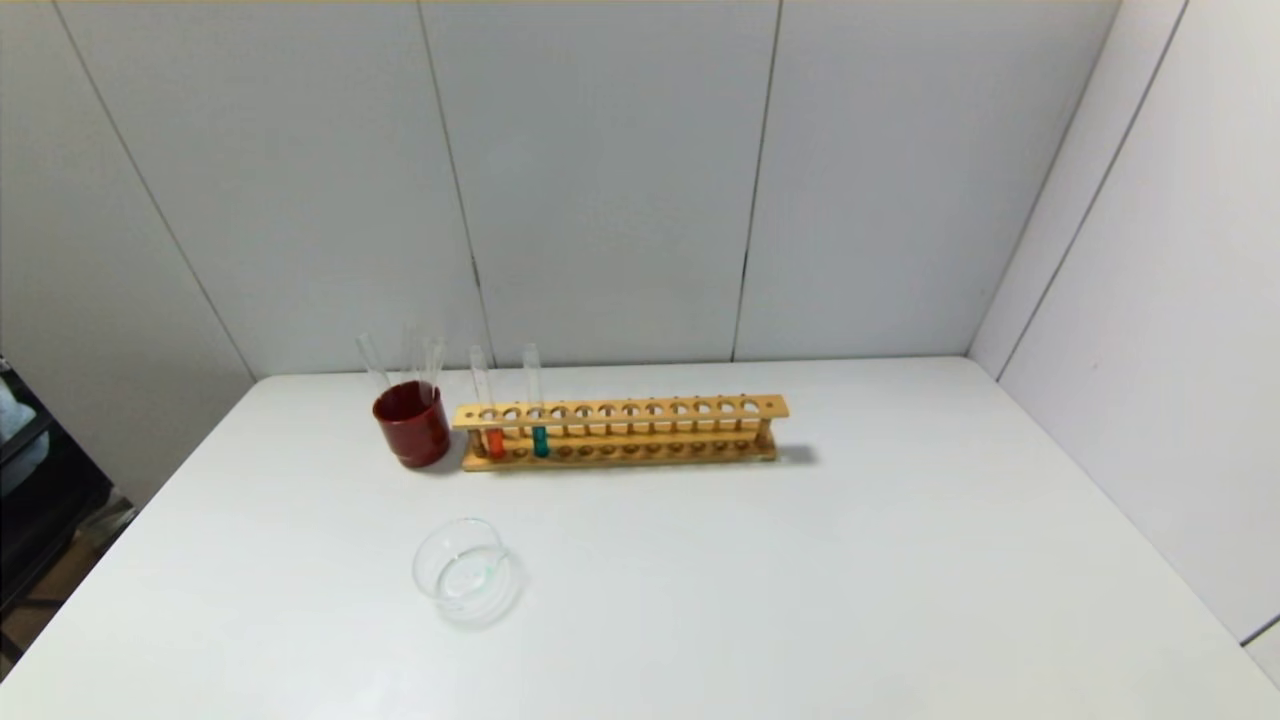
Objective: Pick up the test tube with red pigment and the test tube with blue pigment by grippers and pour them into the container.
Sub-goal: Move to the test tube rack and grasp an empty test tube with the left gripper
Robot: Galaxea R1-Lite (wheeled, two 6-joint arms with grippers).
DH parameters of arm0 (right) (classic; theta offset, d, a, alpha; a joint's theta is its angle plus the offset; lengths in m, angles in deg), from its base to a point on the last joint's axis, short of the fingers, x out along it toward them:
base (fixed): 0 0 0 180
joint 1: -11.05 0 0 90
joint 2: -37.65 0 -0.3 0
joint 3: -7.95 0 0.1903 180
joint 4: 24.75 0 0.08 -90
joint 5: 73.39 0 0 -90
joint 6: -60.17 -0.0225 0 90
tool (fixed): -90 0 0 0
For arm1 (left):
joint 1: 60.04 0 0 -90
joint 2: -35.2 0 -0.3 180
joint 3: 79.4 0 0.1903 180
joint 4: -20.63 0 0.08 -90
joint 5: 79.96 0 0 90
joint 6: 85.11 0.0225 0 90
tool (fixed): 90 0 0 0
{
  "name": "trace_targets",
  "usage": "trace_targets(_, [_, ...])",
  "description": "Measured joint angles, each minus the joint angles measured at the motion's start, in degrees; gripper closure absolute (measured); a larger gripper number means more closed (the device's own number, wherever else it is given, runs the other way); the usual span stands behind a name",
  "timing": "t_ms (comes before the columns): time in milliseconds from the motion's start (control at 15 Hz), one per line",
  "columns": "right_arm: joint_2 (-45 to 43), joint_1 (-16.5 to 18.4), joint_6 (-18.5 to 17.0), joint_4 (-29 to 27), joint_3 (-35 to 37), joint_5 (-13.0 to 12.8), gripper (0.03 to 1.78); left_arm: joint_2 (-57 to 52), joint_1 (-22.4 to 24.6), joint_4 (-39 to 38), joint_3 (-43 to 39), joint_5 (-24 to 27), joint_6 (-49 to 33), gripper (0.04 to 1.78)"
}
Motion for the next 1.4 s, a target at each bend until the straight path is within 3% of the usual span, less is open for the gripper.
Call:
trace_targets(533, [0.00, 0.00, 0.00, -0.05, 0.00, 0.02, 0.06, 0.00, 0.00, -0.16, 0.09, -0.29, 0.74, 0.07])
trace_targets(867, [0.00, 0.00, -0.02, -0.05, 0.00, 0.02, 0.06, 4.25, 0.00, 4.35, 11.56, 1.51, 0.35, 0.07])
trace_targets(1133, [0.00, 0.00, 0.01, -0.02, 0.00, 0.00, 0.06, 19.11, -0.11, 4.84, 25.02, 4.05, -0.02, 0.07])
trace_targets(1400, [0.00, 0.00, 0.01, -0.02, 0.00, 0.00, 0.06, 42.16, -0.84, -2.58, 38.27, 5.63, -0.87, 0.07])
